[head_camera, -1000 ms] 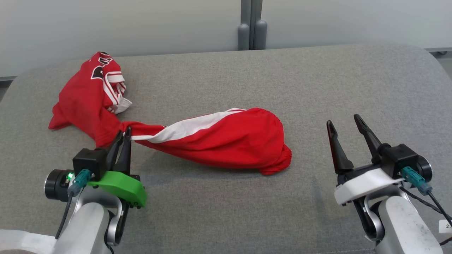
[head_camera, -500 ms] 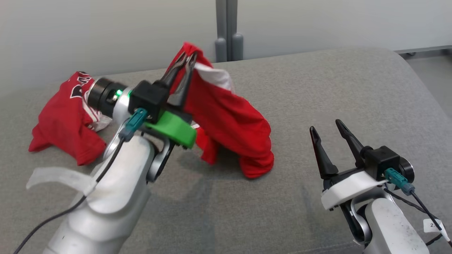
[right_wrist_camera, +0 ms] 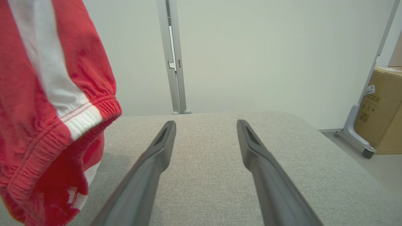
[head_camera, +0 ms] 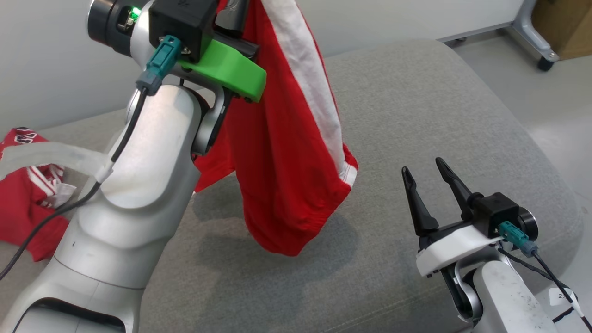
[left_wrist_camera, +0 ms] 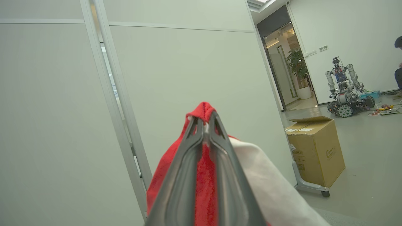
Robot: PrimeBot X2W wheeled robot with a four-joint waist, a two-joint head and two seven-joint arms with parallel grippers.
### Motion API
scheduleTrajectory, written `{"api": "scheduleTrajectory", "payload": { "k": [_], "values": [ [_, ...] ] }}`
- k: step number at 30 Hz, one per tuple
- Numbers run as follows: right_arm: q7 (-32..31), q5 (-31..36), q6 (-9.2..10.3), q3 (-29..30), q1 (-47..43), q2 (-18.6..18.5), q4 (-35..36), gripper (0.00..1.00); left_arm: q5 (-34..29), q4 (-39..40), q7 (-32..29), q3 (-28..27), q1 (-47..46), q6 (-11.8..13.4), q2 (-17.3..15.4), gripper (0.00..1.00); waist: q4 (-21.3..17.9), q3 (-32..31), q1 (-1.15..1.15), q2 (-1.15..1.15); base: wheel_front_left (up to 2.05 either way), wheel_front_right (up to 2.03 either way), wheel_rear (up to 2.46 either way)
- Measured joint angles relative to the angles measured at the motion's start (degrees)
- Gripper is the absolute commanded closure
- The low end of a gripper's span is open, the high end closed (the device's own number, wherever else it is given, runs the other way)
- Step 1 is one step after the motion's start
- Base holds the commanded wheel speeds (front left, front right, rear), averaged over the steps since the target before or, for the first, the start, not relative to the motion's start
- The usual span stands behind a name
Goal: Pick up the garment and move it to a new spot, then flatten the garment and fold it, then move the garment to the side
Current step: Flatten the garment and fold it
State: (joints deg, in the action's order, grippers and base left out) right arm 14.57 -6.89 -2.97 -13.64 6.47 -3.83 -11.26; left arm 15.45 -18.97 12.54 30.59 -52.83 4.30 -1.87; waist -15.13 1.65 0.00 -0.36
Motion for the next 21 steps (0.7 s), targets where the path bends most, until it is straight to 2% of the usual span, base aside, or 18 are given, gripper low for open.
{"api": "scheduleTrajectory", "payload": {
  "k": [5, 10, 13, 19, 21],
  "values": [
    [0.00, -0.40, 0.00, 0.38, 0.09, 0.19, 0.49, 0.00, 0.00, -3.31, -1.27, -0.56, 0.15, 0.76, -0.15, 1.00, -3.31, 1.68, 0.00, 0.00, 0.00, 0.00, 0.00],
    [0.00, -1.93, 0.03, 2.26, 0.08, 0.14, 0.81, 0.00, 0.26, -7.50, -1.43, 0.57, 3.74, 0.76, -0.07, 1.00, -4.46, 4.49, 0.00, 0.00, 0.00, 0.00, 0.00],
    [0.01, -3.04, -0.01, 2.50, 0.07, 0.20, 0.79, 0.00, 0.52, -10.42, -1.49, 0.21, 7.59, 0.82, -0.33, 1.00, -3.74, 5.88, 0.00, 0.00, 0.00, 0.00, 0.00],
    [0.00, -4.78, -0.63, 2.85, 0.07, 0.34, 0.99, 0.00, 1.93, -12.69, -0.97, -3.43, 13.22, 1.34, -4.33, 1.00, -0.15, 7.09, 0.00, 0.00, 0.00, 0.00, 0.00],
    [0.00, -5.68, -0.65, 3.12, 0.07, 0.41, 1.14, 0.00, 2.26, -12.92, -0.80, -4.34, 15.84, 1.35, -4.63, 1.00, 1.31, 7.22, 0.00, 0.00, 0.00, 0.00, 0.00]
  ]
}}
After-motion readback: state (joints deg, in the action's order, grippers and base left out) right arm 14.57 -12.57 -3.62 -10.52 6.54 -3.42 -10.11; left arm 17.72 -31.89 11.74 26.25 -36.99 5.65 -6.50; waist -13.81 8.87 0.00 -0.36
